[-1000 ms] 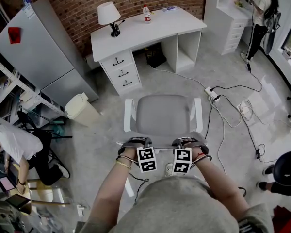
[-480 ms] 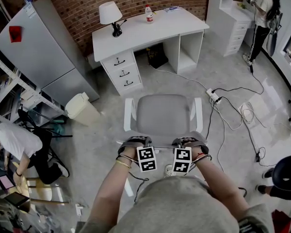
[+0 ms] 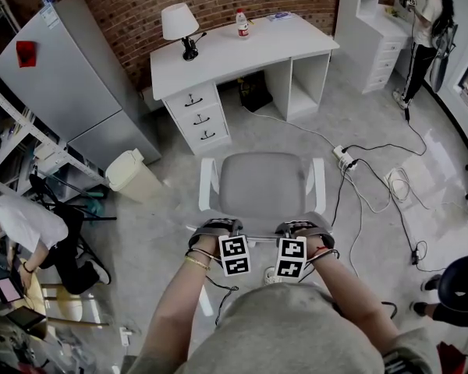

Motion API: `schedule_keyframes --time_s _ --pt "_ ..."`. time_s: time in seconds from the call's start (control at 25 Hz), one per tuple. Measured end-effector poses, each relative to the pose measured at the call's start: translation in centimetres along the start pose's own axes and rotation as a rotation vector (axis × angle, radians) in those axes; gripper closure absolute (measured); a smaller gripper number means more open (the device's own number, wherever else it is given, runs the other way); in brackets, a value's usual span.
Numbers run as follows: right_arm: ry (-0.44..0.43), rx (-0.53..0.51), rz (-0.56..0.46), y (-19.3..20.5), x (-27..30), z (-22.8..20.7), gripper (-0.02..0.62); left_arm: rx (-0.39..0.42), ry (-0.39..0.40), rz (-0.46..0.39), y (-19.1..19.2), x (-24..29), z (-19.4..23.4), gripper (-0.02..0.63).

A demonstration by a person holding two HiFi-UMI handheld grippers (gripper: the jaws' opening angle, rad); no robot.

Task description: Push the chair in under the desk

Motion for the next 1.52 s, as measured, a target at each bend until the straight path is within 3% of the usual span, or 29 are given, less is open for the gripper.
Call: schedule_keyframes --time_s 1.52 --pt "-0.001 -0.047 -0.011 1.6 0.6 -2.7 0.58 -0.017 -0.034 0.014 -0.3 1.5 2.6 0.566"
Point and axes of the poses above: the fingertips, and each gripper's own axes: x forward along the fingers, z to its left, y out of its underside, the point moved 1 cm from there along -x, backward along the fingers, and after that the axes turned 13 degrees about -z, right-handed, at the moved point
